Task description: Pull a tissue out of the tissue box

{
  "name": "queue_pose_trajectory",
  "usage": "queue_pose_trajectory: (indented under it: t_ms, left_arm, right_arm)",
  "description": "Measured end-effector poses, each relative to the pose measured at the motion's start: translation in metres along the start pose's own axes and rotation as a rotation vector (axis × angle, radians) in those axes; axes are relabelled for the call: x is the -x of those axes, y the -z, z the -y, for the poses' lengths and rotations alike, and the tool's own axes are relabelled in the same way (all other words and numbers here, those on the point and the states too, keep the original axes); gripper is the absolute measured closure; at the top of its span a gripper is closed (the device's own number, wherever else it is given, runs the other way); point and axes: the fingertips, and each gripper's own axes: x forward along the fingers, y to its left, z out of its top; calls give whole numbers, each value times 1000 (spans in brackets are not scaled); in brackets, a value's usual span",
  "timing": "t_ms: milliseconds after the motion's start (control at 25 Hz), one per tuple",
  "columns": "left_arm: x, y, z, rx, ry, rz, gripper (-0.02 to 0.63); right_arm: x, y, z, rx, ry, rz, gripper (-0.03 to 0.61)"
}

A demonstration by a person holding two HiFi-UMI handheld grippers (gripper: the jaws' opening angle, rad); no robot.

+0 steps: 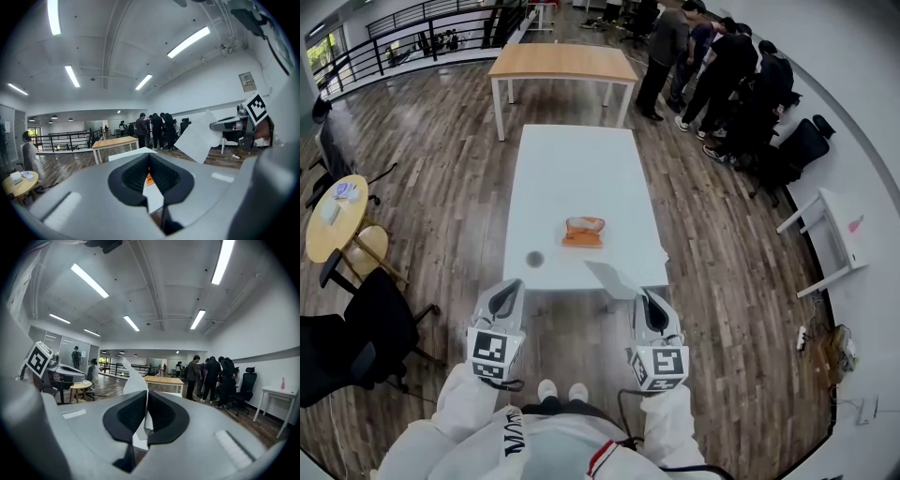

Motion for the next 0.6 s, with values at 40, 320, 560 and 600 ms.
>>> queue_pose_trajectory:
  t_ms: [40,320,560,600]
  left_arm:
    - [-1,-1,1,1,-1,0,614]
    - [-1,-1,7,-5,-18,-8,614]
    - [-1,-4,17,-5,-30,-7,614]
    - [-1,-5,18,-5,-31,-5,614]
  right_arm:
    - [0,1,1,-3,-1,0,575]
    - [4,5,2,-25,-21,9,576]
    - [6,5,5,-27,-43,20,577]
    - [7,4,4,-25,-47,21,577]
